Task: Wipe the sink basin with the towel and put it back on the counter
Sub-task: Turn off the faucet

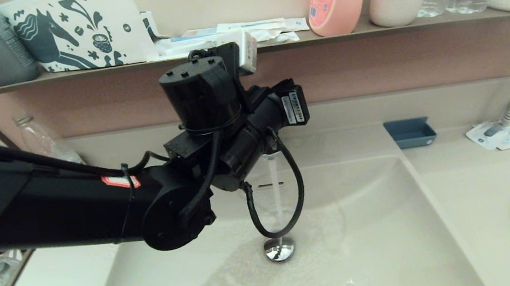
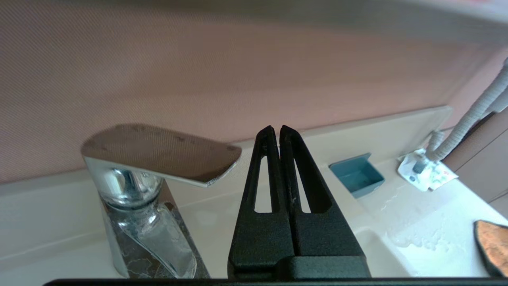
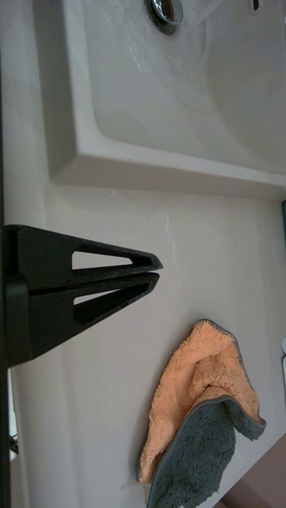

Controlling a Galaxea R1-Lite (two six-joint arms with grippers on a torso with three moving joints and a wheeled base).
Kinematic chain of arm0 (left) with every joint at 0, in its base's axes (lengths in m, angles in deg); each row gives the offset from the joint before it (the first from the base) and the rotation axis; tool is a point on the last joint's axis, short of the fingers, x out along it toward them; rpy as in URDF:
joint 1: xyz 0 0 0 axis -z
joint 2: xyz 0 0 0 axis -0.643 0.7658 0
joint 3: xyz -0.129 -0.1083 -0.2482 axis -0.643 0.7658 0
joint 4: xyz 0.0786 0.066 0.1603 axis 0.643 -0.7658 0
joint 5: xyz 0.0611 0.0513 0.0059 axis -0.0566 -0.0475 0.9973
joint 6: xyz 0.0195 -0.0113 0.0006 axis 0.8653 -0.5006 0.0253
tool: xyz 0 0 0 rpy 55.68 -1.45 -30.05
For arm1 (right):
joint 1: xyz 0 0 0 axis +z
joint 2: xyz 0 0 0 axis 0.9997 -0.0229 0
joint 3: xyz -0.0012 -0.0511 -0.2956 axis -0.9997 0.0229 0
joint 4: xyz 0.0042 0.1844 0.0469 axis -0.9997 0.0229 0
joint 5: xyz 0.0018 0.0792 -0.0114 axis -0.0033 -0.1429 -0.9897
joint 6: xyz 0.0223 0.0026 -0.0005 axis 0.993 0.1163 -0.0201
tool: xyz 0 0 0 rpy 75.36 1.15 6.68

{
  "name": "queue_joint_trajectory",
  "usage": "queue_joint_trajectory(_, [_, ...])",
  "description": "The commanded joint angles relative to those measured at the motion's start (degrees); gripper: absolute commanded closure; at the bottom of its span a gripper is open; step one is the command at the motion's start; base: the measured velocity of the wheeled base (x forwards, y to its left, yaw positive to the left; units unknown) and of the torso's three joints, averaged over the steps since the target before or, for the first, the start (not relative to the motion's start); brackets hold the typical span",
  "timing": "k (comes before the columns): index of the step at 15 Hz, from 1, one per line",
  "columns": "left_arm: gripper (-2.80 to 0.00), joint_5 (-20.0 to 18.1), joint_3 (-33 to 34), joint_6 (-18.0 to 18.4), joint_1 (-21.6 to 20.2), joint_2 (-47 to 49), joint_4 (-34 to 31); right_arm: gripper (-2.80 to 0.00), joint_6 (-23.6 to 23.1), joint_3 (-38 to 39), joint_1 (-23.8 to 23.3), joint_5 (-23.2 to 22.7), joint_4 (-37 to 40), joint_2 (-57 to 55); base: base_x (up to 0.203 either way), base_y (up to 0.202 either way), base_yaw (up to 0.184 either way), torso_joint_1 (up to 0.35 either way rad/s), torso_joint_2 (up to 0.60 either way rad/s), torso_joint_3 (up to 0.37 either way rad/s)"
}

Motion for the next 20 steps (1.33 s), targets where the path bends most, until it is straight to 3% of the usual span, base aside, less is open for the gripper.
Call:
queue_joint_trajectory(1, [0.00,0.02,0.13,-0.05,-0.09,1.17,0.23,0.00,0.02,0.00,0.01,0.03,-0.02,0.00,0.000,0.000,0.000,0.000,0.00,0.000])
queue_joint_trajectory(9, [0.00,-0.15,1.66,-0.05,-0.36,0.46,0.23,0.00,0.02,0.00,0.01,0.03,-0.02,0.00,0.000,0.000,0.000,0.000,0.00,0.000])
queue_joint_trajectory(15, [0.00,0.11,4.52,-0.05,2.99,-4.62,0.13,0.00,0.02,0.00,0.01,0.03,-0.02,0.00,0.000,0.000,0.000,0.000,0.00,0.000])
queue_joint_trajectory(20, [0.00,-1.96,2.18,0.04,0.60,-3.47,-2.22,0.00,0.02,0.00,0.01,0.03,-0.02,0.00,0.000,0.000,0.000,0.000,0.00,0.000])
